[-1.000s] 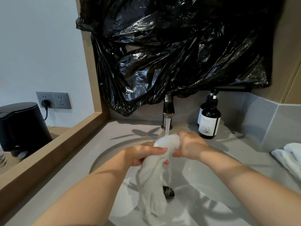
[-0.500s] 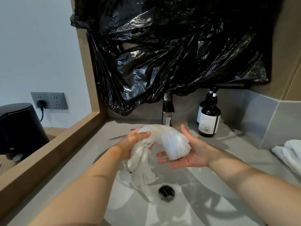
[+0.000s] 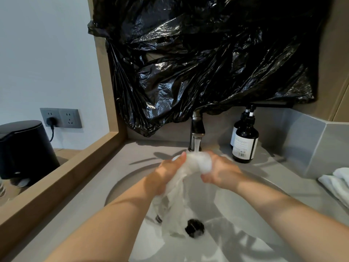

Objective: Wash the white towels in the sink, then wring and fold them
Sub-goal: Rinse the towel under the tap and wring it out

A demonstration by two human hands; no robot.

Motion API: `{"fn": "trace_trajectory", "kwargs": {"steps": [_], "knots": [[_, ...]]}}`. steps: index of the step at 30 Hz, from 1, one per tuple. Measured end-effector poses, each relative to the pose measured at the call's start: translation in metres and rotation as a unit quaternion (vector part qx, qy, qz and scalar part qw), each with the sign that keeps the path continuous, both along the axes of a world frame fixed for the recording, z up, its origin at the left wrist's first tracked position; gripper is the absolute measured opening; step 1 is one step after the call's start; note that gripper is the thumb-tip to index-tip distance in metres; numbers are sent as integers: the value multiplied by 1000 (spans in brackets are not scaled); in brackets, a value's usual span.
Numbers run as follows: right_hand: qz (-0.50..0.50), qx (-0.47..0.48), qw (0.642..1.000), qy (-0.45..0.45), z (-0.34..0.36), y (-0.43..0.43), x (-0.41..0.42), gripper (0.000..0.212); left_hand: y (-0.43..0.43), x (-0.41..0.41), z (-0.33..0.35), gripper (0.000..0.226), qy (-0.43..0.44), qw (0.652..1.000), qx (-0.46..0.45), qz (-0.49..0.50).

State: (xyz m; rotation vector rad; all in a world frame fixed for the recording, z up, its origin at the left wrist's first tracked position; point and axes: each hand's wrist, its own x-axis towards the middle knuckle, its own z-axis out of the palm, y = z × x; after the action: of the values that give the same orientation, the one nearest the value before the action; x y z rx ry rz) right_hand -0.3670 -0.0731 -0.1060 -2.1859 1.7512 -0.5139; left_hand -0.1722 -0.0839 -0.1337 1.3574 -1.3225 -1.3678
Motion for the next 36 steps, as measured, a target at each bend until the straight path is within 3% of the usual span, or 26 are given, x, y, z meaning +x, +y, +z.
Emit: {"fn": "trace_trajectory", "kwargs": {"steps": [5,10,12,15,19,21,24,28,32,36], "knots": [[-38,-132,985,103,-8,-1,4,54,9,-9,0,52,46,996,14,-71],[-36,-152,974,164,-17,-6,11,54,18,-7,8,40,73,992,36,-100],[-42,-130,982,133,-16,-7,13,52,16,-5,5,45,78,993,26,-81],[-52,-60,997,18,-15,-8,11,54,16,-5,3,56,85,993,-15,-78],[9,52,994,-98,-11,-2,-4,84,19,3,1,54,107,992,-30,-62],[14,12,989,-147,3,2,-7,70,18,9,-1,55,116,990,-52,-65],[-20,-165,963,-213,34,8,-6,33,22,9,7,51,107,992,-60,-30],[0,-273,956,-105,67,5,-2,34,23,10,10,42,91,995,-37,-11],[-11,-257,966,-16,87,-7,-2,47,23,13,10,40,89,996,-10,2],[-4,-223,975,19,98,-13,0,56,16,21,6,59,75,996,-10,41]]}}
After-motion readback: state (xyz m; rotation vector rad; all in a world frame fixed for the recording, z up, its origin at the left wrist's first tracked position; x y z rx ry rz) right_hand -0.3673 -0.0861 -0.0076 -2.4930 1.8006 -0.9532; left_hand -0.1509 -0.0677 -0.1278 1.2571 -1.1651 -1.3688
